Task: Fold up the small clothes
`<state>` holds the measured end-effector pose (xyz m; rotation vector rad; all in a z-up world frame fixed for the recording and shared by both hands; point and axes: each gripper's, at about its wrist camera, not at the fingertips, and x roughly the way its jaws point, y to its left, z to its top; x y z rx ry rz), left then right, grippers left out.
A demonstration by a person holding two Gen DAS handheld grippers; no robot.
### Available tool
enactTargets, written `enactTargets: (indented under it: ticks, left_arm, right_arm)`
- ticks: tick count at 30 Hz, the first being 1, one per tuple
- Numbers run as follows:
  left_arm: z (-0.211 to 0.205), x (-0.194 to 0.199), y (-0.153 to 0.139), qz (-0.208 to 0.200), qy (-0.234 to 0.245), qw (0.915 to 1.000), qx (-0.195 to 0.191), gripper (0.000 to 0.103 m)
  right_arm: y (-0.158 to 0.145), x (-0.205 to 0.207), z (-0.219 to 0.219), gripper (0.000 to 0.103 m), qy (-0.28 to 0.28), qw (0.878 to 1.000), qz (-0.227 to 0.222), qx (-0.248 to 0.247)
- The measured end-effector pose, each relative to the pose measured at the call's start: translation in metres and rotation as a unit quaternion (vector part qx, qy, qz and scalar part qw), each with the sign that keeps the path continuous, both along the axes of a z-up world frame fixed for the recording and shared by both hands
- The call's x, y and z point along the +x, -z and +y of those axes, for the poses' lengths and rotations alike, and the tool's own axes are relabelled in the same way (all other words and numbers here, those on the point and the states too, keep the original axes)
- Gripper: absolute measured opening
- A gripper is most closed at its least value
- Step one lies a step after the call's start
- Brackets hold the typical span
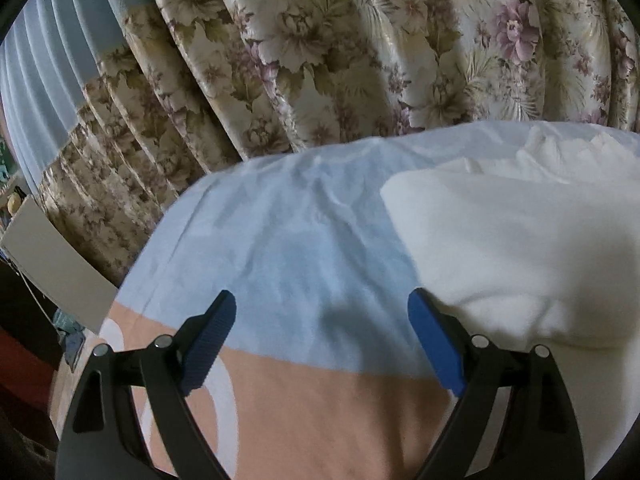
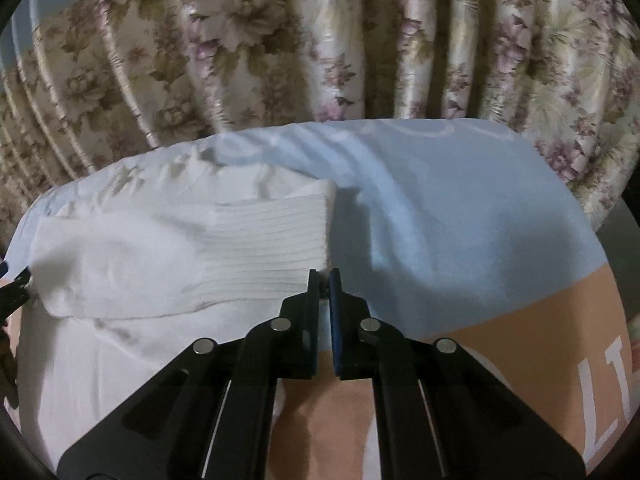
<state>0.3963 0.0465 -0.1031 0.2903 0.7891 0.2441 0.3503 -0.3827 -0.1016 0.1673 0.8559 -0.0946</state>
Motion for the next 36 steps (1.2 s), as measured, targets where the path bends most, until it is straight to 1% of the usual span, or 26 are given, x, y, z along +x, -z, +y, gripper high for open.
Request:
enactTargets:
  ticks: [1,4,7,10,14,15,16,18,23,26,29,34,36]
  left_arm:
    - [0.000,0.001,0.001,0.002,0.001,1.0000,0.005,0.088]
    - [0.006,0.006,0.007,0.012,0.003,0.9998,0.012,0.088]
    - [0.015,0.009,0.008,0.014,-0.008,0.9998,0.011,0.089]
    - [0.022,0.007,0.007,0.012,-0.011,0.9998,0.014,0.089]
    - [0.024,-0.006,-0.004,-0.016,0.008,0.9998,-0.006,0.089]
    - [0.023,-0.010,-0.007,-0.022,0.013,0.9996,-0.009,0.089]
    - [0.022,-0.016,-0.010,-0.029,0.021,0.9993,-0.013,0.089]
    - [0.020,-0.026,-0.016,-0.038,0.027,0.9986,-0.023,0.089]
    - [0.016,-0.053,-0.029,-0.043,0.023,0.9968,-0.064,0.089]
    - [0.011,-0.072,-0.036,-0.046,0.027,0.9958,-0.074,0.089]
    - [0.007,-0.099,-0.046,-0.051,0.033,0.9943,-0.088,0.089]
    - [0.001,-0.145,-0.055,-0.053,0.031,0.9930,-0.101,0.089]
    - [-0.002,-0.169,-0.052,-0.053,0.035,0.9922,-0.107,0.089]
  right_arm:
    - [0.002,0.001,-0.002,0.005,0.007,1.000,0.003,0.002]
    - [0.006,0.002,0.003,0.005,0.001,1.000,0.008,-0.023]
    - [0.007,0.000,0.001,0.005,0.009,1.000,0.009,-0.013]
    - [0.007,-0.001,0.006,0.006,-0.001,1.000,0.011,-0.021]
    - [0.001,-0.009,0.007,0.016,-0.006,1.000,-0.005,-0.014]
    - [-0.002,-0.012,0.008,0.024,-0.004,1.000,-0.011,-0.017]
    - [-0.006,-0.017,0.009,0.039,-0.003,1.000,-0.019,-0.020]
    - [-0.011,-0.023,0.012,0.049,-0.005,0.999,-0.027,-0.024]
    - [-0.024,-0.048,0.021,0.054,-0.011,0.999,-0.038,-0.030]
    - [-0.030,-0.071,0.027,0.054,-0.015,0.998,-0.042,-0.033]
    - [-0.032,-0.093,0.034,0.055,-0.022,0.998,-0.045,-0.035]
    - [-0.035,-0.137,0.042,0.061,-0.027,0.998,-0.048,-0.031]
    - [-0.036,-0.164,0.043,0.063,-0.027,0.998,-0.051,-0.025]
